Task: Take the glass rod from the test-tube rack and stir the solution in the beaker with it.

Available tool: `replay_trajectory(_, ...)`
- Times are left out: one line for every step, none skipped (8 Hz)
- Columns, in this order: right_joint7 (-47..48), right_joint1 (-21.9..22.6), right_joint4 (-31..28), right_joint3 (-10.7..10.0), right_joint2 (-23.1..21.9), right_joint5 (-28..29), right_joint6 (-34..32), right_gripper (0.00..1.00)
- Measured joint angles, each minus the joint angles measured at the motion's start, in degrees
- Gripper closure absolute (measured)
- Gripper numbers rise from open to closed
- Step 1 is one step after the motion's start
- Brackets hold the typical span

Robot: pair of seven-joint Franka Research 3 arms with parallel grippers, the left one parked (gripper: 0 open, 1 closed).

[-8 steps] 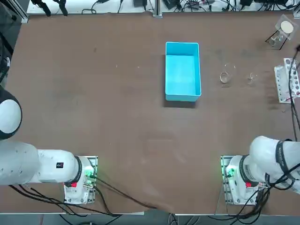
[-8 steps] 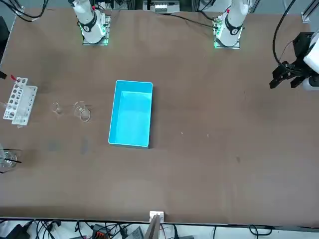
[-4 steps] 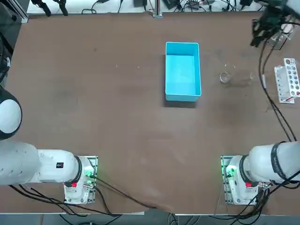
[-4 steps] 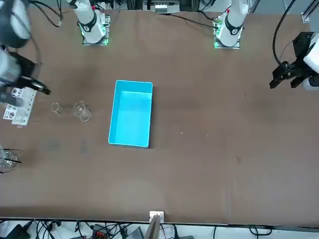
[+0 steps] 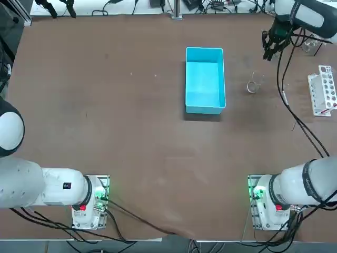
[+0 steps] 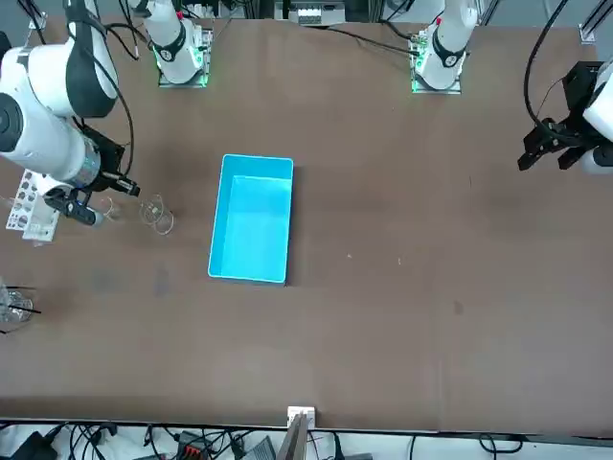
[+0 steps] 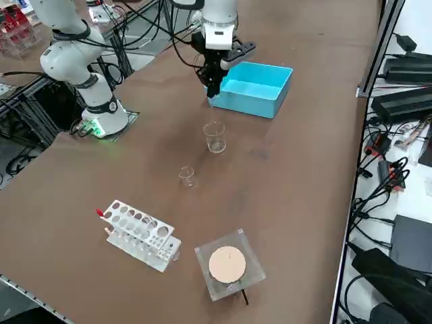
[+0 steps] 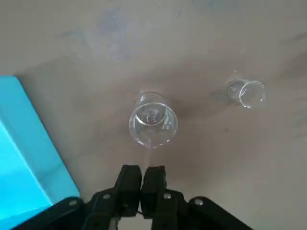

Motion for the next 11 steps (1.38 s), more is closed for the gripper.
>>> replay_trajectory(0.00, -0.10, -1.28, -0.49, 0.03, -0.01, 1.72, 0.95)
replay_trajectory(0.00, -0.21, -3.02, -0.82, 0.08, -0.01, 3.88, 0.95)
replay_trajectory(0.00, -0.39, -4.95, -1.03, 0.12, -0.02, 5.96, 0.95)
replay_trajectory(0.00, -0.59, -6.67, -1.11, 0.18, -0.02, 7.86, 0.95)
replay_trajectory(0.00, -0.76, -7.72, -1.12, 0.32, -0.02, 9.03, 0.95)
replay_trajectory(0.00, -0.89, -8.17, -1.13, 0.68, -0.02, 9.83, 0.95)
replay_trajectory(0.00, -0.94, -8.36, -1.17, 1.24, -0.02, 10.86, 0.95)
replay_trajectory(0.00, -0.95, -8.60, -1.18, 1.79, -0.02, 12.06, 0.95)
replay_trajectory(0.34, -0.93, -9.27, -1.18, 2.30, -0.02, 14.05, 0.95)
replay_trajectory(1.24, -0.82, -10.00, -1.15, 2.81, -0.01, 16.12, 0.95)
replay_trajectory(2.75, -0.50, -10.31, -1.00, 3.31, -0.02, 17.29, 0.95)
